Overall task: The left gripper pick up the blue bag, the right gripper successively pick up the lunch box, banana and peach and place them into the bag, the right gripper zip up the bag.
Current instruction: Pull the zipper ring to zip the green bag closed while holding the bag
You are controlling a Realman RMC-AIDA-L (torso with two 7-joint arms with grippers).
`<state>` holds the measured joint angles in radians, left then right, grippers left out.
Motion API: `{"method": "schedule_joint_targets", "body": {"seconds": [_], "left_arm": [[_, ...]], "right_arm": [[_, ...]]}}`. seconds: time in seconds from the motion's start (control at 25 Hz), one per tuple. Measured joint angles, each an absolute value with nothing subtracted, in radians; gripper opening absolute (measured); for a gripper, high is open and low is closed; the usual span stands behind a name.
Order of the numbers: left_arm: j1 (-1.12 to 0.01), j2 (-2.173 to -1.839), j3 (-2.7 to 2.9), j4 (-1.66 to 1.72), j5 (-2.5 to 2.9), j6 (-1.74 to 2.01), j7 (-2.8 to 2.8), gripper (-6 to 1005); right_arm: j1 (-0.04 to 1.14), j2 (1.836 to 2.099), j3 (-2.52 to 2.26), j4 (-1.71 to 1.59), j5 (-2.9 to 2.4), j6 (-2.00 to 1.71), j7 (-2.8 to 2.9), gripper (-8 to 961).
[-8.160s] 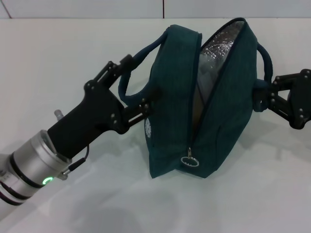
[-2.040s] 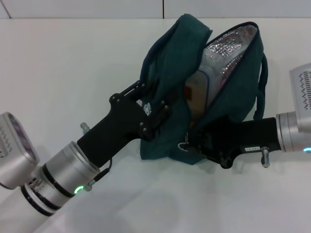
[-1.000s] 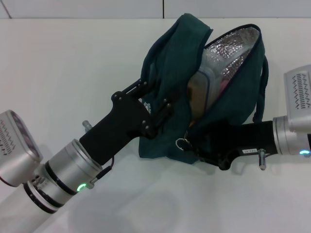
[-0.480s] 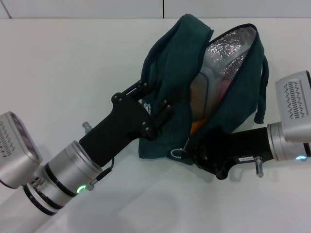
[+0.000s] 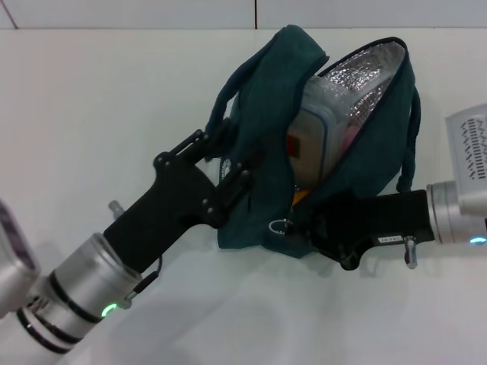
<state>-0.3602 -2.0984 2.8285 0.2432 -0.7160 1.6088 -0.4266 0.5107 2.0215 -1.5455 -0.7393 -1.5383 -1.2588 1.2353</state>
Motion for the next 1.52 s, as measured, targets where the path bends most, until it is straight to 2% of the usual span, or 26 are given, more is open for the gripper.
{"method": "schedule_joint_targets", "body": {"seconds": [0.12, 0.64, 1.52], "left_arm": [[-0.335, -2.096, 2.829, 0.240, -0.728, 1.626, -0.404, 454], [-0.272, -2.099, 2.841, 0.170, -0.699, 1.596, -0.399, 761], [-0.310, -2.102, 2.840, 0.197, -0.643, 1.401, -0.390, 741]], "right_arm": [[0.508, 2.020, -1.527, -0.747, -1.533, -1.270, 1.235, 13], [0.462, 2.016, -1.489, -0.836, -1.516, -1.303, 1.235, 12], [0.459, 2.015, -1.411, -0.800, -1.483, -1.395, 1.246, 10]]}}
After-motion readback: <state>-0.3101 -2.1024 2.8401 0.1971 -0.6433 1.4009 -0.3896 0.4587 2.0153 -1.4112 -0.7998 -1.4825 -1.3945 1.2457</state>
